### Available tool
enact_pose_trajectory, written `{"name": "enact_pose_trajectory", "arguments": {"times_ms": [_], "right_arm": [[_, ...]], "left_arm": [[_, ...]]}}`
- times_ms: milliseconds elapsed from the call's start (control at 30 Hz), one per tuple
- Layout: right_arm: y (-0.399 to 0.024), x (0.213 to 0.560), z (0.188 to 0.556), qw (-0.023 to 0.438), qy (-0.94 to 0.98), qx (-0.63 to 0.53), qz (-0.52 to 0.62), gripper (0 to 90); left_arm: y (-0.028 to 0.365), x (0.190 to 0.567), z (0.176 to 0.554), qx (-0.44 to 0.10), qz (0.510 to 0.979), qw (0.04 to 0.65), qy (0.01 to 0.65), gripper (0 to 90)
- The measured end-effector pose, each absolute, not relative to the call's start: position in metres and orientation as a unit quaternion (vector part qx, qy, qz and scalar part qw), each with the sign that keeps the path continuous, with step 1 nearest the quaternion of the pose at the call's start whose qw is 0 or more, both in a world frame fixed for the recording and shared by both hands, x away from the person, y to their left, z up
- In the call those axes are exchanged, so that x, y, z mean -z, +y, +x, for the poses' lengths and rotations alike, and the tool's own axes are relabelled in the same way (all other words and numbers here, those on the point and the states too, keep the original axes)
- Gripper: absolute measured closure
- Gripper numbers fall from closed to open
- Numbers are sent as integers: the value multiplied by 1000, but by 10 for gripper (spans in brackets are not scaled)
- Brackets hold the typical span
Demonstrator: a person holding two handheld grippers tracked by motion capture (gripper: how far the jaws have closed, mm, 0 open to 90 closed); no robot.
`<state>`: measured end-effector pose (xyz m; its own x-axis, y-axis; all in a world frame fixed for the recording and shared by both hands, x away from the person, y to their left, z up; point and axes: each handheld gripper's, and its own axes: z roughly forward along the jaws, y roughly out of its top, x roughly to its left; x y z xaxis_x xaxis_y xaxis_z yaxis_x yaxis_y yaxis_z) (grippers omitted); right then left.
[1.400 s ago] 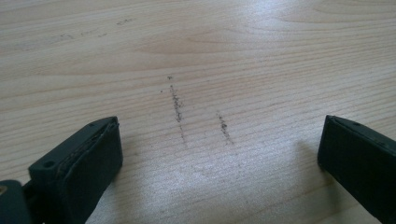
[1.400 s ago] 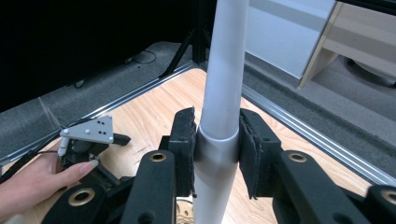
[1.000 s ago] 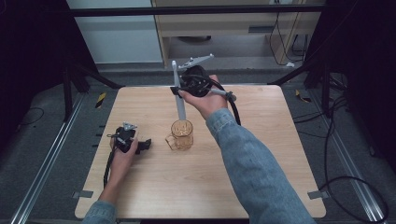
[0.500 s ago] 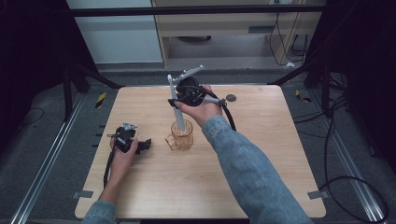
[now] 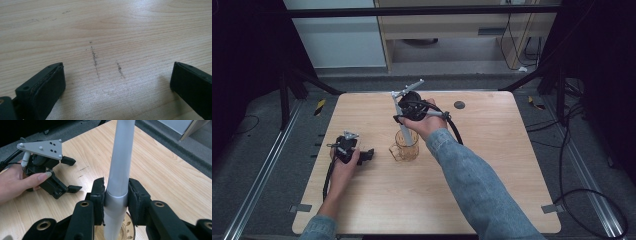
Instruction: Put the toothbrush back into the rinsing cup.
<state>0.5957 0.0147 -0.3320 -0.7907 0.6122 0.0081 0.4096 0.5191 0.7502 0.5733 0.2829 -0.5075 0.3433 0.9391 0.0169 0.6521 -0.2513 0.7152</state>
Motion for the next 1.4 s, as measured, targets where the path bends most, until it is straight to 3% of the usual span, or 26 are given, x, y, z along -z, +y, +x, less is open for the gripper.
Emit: {"name": "enact_pose_trajectory", "arguments": {"times_ms": [400, 1400], "right_arm": [[19, 354, 599, 117, 877, -360, 295, 684], [27, 367, 603, 89, 897, -311, 301, 683]], "left_arm": [[283, 507, 573, -228, 758, 313, 525, 0], [283, 507, 573, -229, 758, 313, 525, 0]]}}
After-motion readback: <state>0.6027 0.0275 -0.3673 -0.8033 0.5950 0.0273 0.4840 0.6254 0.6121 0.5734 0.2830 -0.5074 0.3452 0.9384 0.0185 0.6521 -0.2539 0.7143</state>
